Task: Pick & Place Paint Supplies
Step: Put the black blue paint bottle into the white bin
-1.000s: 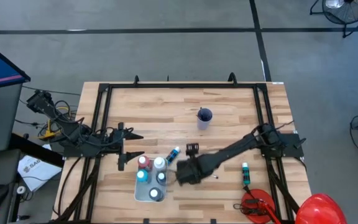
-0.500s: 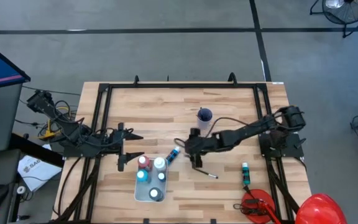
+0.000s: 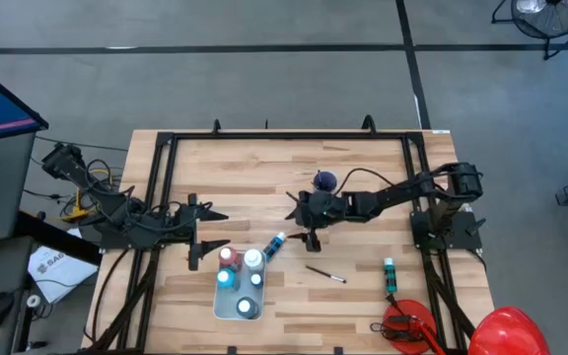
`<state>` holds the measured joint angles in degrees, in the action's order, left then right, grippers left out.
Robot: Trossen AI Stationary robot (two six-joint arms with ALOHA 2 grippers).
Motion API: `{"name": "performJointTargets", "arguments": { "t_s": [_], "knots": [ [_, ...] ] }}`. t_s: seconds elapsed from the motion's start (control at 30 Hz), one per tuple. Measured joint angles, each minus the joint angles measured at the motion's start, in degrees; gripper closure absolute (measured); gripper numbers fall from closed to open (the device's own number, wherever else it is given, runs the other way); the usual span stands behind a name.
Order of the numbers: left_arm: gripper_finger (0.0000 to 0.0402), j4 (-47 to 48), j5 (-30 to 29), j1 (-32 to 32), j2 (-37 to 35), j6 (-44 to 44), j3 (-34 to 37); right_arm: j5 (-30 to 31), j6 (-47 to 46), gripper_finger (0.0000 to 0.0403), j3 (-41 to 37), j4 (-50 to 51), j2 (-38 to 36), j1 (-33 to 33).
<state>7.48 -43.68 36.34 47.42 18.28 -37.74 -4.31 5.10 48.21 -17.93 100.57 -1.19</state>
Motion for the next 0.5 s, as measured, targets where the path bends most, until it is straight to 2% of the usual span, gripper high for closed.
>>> {"name": "performJointTargets", "arguments": {
  "t_s": [0.17,0.3,0.5],
  "knots": [
    [0.0110,-0.1,0.0,0.0,0.0,0.0,0.0,-5.3,-0.3,0.0137,0.1,-2.6,3.4,1.6],
    [0.0110,-0.6,0.0,-0.1,0.0,-0.3,0.0,-10.6,-2.0,0.0137,2.2,-4.8,9.7,3.3],
    [0.0110,-0.5,0.0,-0.1,0.0,-1.3,0.0,-12.6,-3.0,0.0137,7.1,-5.7,17.4,3.5]
  ]
}}
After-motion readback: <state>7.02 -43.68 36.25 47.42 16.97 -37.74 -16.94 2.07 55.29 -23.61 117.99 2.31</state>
